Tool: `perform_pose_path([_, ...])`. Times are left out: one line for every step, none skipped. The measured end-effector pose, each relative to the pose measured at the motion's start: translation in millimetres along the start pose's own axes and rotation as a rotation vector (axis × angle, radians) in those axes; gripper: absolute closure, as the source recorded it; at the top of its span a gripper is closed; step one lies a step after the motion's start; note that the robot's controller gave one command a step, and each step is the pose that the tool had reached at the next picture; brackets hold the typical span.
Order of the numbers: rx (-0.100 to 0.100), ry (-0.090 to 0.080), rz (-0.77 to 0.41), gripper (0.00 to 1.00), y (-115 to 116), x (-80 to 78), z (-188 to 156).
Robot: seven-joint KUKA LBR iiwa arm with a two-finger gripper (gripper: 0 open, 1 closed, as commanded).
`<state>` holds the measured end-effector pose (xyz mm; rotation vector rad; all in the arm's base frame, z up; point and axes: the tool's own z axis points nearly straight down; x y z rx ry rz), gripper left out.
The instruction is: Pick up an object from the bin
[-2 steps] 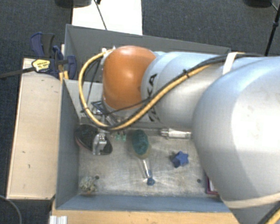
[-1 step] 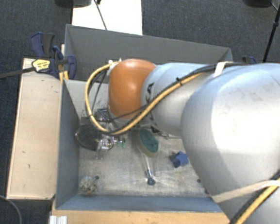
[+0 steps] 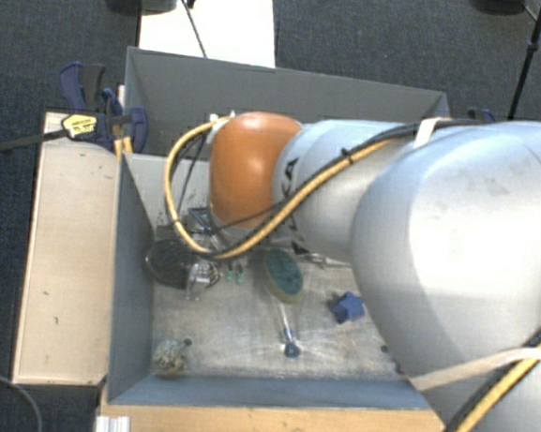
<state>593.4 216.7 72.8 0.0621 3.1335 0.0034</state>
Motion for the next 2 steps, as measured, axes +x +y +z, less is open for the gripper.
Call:
perform_pose_path([-0.001,0.002,0.111,1.0,2,28.0,-70])
perform_pose_path([-0.002,-0.002,0.122,1.0,6,20.7,-162])
